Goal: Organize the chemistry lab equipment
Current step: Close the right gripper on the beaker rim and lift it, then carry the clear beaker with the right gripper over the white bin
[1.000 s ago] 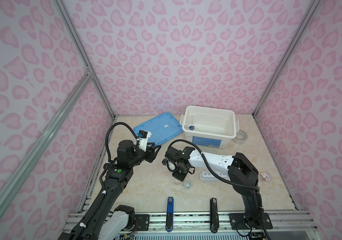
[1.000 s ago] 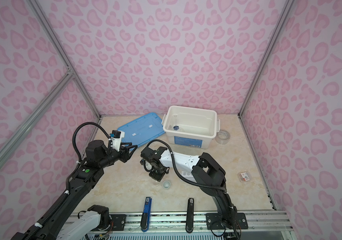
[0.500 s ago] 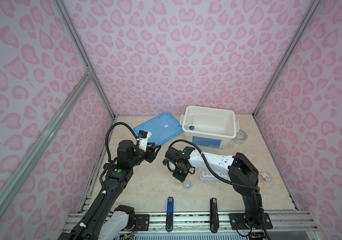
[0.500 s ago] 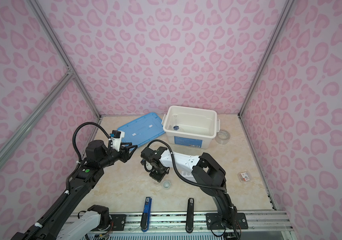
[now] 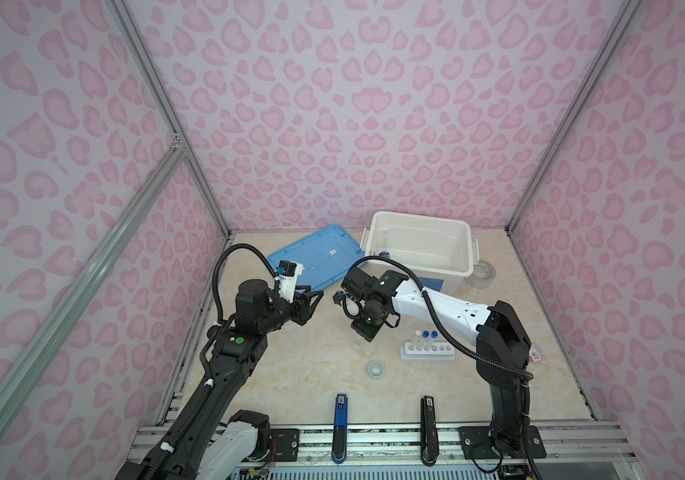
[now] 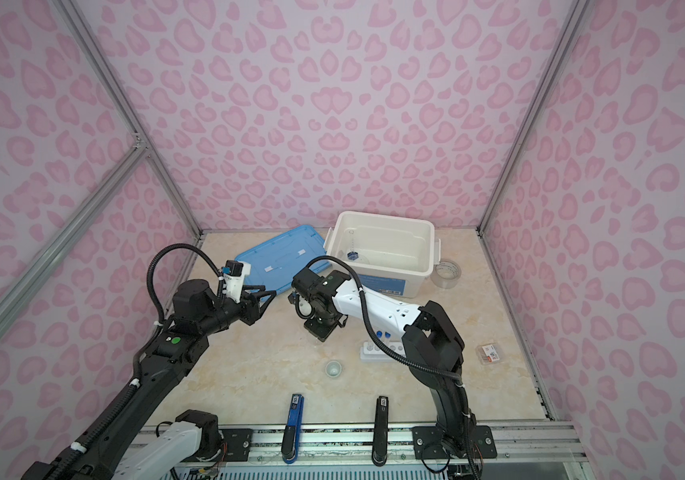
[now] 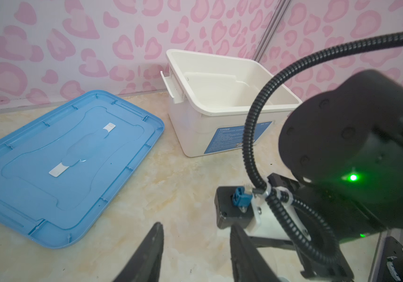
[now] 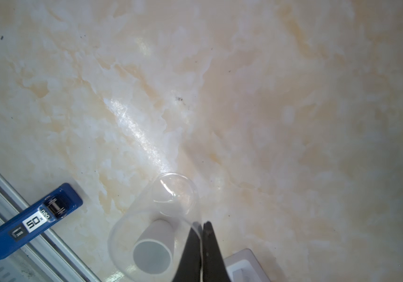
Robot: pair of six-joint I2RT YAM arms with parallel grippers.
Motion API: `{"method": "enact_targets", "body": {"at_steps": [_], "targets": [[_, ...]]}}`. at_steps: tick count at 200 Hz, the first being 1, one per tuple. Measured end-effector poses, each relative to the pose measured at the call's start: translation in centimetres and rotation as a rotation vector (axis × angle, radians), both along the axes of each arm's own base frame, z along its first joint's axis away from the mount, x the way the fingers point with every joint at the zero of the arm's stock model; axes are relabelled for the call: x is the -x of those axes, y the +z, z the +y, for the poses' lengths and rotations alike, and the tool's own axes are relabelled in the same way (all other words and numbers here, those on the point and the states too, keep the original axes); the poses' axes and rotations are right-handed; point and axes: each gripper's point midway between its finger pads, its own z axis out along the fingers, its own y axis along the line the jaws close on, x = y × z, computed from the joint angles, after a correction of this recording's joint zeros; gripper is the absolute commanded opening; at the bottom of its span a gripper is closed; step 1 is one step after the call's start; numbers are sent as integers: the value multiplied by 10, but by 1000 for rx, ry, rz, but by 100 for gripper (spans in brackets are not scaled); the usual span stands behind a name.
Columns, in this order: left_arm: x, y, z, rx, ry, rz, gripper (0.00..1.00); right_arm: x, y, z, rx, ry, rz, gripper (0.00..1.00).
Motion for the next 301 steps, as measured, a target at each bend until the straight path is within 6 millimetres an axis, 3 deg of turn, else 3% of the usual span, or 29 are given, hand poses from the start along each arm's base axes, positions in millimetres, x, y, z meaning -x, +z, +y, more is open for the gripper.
{"method": "enact_targets", "body": {"at_steps": [57, 100, 147, 194, 237, 276, 301], "targets": [[-3, 4, -4, 6, -20, 2, 48, -46, 70, -10, -105, -61, -104, 2], [-6, 8, -7, 8, -32, -1, 48, -90, 127, -31, -181, -142, -207, 2], [-8, 8, -8, 3, -38, -1, 48, -123, 155, -54, -210, -227, -301, 2], [-8, 9, -10, 2, -43, -2, 48, -165, 167, -100, -193, -378, -396, 2], [-7, 7, -13, 1, -50, 4, 48, -188, 166, -142, -142, -484, -437, 2], [-8, 9, -18, -3, -66, -1, 48, -209, 152, -170, -102, -568, -443, 2], [-6, 8, -24, -13, -81, 0, 48, -219, 135, -172, -84, -580, -425, 2]]}}
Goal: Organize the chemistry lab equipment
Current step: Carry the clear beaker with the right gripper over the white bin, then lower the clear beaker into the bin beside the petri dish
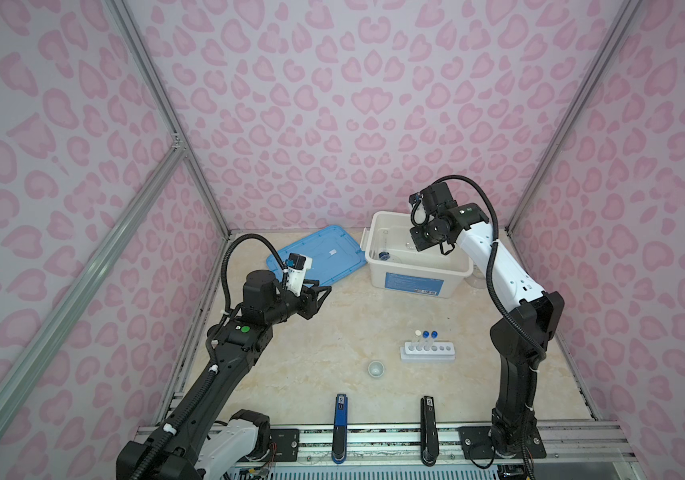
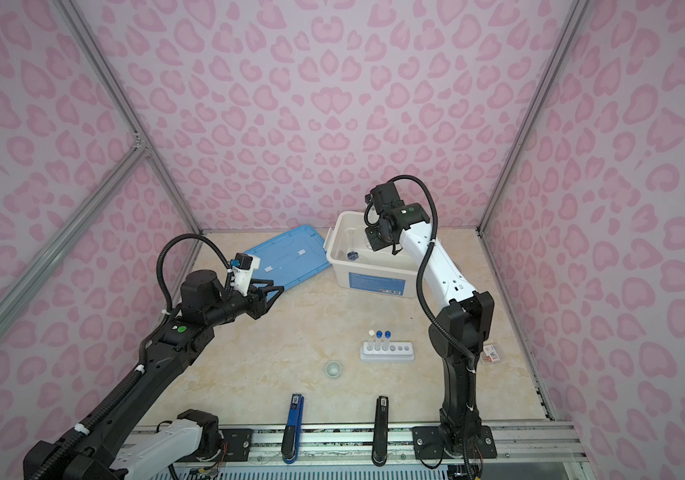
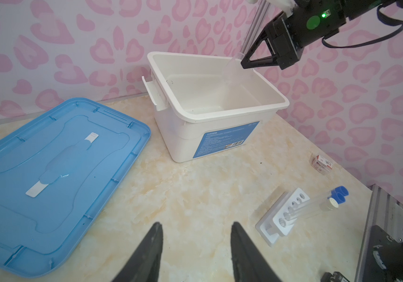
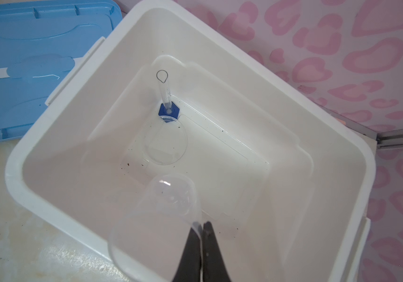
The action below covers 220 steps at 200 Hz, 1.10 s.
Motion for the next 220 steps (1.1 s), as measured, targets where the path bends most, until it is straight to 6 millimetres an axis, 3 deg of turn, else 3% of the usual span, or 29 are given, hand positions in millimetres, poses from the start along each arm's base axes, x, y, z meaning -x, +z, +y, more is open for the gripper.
{"method": "enact_targets", "body": {"at_steps": [112, 150, 220], "targets": [[2, -4, -9, -38, -15, 2, 48, -60, -82, -27, 37, -81, 105, 2], [2, -3, -10, -41, -15, 2, 48, -66, -109, -30, 45, -81, 159, 2], [1, -4, -9, -53, -7, 12, 48, -77, -137, -34, 51, -88, 180, 2]]}}
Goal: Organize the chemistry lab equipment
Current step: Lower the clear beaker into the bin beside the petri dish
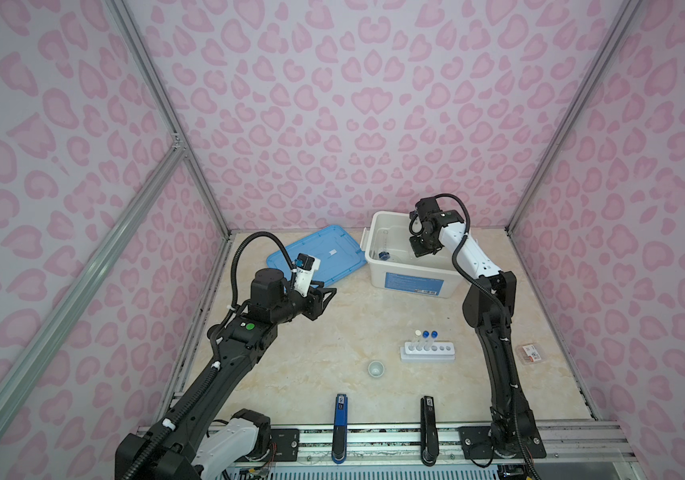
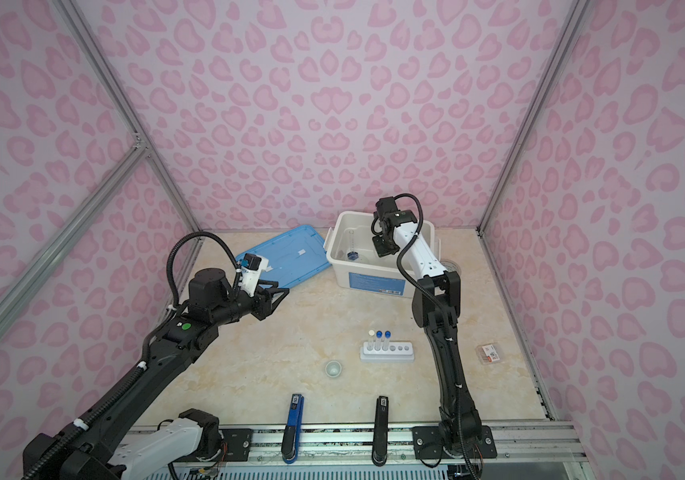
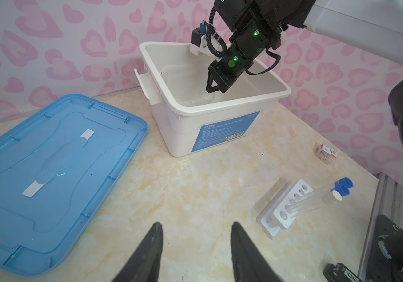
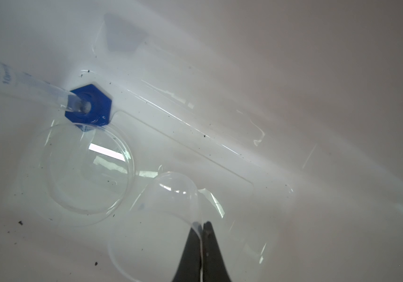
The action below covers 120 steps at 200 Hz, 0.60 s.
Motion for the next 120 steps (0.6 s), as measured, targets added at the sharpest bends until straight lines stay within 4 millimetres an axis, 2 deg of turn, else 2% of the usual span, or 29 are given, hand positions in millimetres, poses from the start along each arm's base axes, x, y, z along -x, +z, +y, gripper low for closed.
{"method": "enact_targets", "body": {"at_steps": [39, 120], "targets": [[0, -1, 1, -8, 2, 8, 48, -2, -14, 5, -10, 23, 18, 2], [-3, -2, 0, -17, 3, 10, 48, -8, -20, 14, -39, 44, 2, 2]]}}
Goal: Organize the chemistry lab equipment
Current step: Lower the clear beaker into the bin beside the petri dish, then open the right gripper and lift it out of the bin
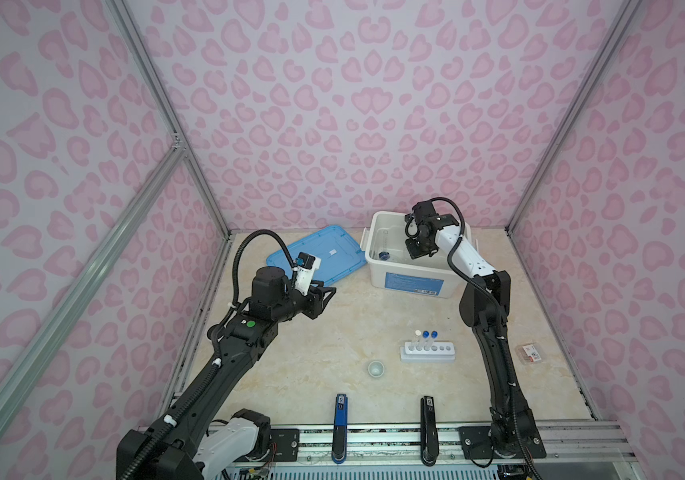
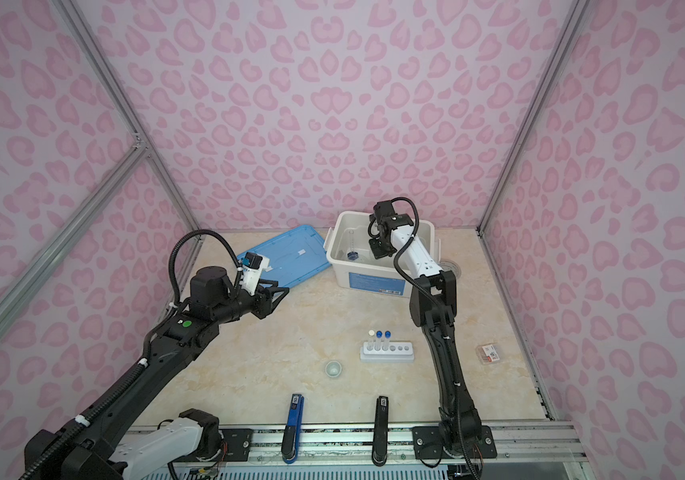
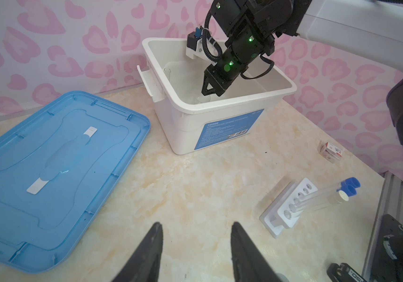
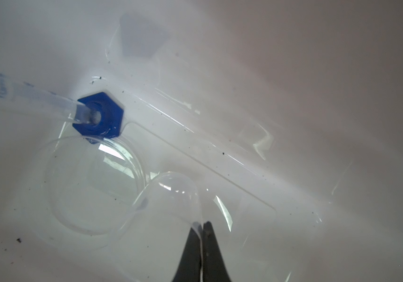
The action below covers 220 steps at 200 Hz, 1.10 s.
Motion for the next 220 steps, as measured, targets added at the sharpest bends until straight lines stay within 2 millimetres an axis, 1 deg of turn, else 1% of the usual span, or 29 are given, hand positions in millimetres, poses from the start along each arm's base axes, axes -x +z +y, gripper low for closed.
{"method": "enact_targets", "body": {"at_steps": [56, 97, 116, 143, 162, 187, 220], "targets": [[0, 0, 0, 0, 0, 0, 48, -1, -3, 7, -4, 11, -2, 3], [0, 0, 0, 0, 0, 0, 48, -2, -4, 8, -5, 13, -3, 7], [0, 0, 0, 0, 0, 0, 48, -2, -4, 8, -5, 12, -3, 7], [0, -1, 0, 0, 0, 1, 48, -1, -4, 10, -4, 16, -4, 10], [1, -1, 0, 0, 0, 0, 48, -1, -4, 12, -4, 19, -3, 14], [2, 0, 1, 2, 0, -5, 48, -1, 2, 12, -7, 20, -12, 16], [4, 0, 1, 2, 0, -7, 48, -1, 21, 11, -9, 17, -45, 17]]}}
